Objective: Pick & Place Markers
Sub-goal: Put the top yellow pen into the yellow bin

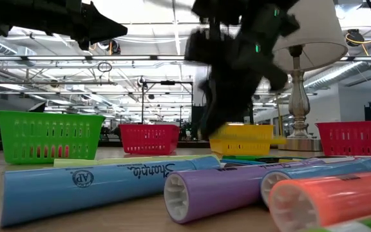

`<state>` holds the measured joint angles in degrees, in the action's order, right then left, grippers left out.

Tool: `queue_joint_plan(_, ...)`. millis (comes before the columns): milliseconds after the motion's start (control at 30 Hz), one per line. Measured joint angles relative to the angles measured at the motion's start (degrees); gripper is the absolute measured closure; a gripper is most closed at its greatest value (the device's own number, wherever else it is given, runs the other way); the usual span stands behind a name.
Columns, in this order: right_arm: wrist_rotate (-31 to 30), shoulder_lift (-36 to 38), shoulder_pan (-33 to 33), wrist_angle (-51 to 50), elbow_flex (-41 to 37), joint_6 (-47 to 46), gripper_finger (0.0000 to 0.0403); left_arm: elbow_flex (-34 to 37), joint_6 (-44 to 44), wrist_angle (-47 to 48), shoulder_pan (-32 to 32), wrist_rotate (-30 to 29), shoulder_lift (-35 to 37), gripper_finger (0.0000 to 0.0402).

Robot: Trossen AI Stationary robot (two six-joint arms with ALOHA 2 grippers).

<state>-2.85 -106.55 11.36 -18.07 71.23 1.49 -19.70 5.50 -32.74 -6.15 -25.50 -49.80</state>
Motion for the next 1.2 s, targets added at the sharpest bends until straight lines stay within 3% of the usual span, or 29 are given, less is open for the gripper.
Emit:
queue_joint_plan(200,-0.78,3.77,0.11,-6.24,3.7,3.87,0.0392,0.0,0.0,-0.01,0.0,-0.01,-0.02,0.0364)
queue_joint_plan(300,-5.35,6.52,0.11,-11.64,7.22,7.92,0.0393,0.0,0.03,-0.08,0.0,0.0,0.0,0.0364)
queue_joint_plan(467,-13.24,9.66,-0.31,-20.34,12.1,20.43,0.0393,0.0,0.37,0.05,0.0,-0.02,-0.01,0.0364)
queue_joint_plan(600,-15.39,12.67,-2.58,-22.94,12.76,33.73,0.0393,0.0,0.35,0.14,0.02,-0.02,0.0,0.0364)
queue_joint_plan(833,-14.34,11.91,-8.84,-25.02,12.75,49.1,0.0393,0.0,0.33,1.19,0.0,-0.04,0.0,0.0364)
queue_joint_plan(1033,-3.24,9.12,-13.36,-25.41,12.44,54.47,0.0393,0.0,3.95,1.8,0.17,-0.64,-0.01,0.0364)
queue_joint_plan(1200,0.41,8.19,-15.73,-25.39,8.05,60.12,0.0393,0.0,5.2,2.1,0.17,-1.59,0.0,0.0364)
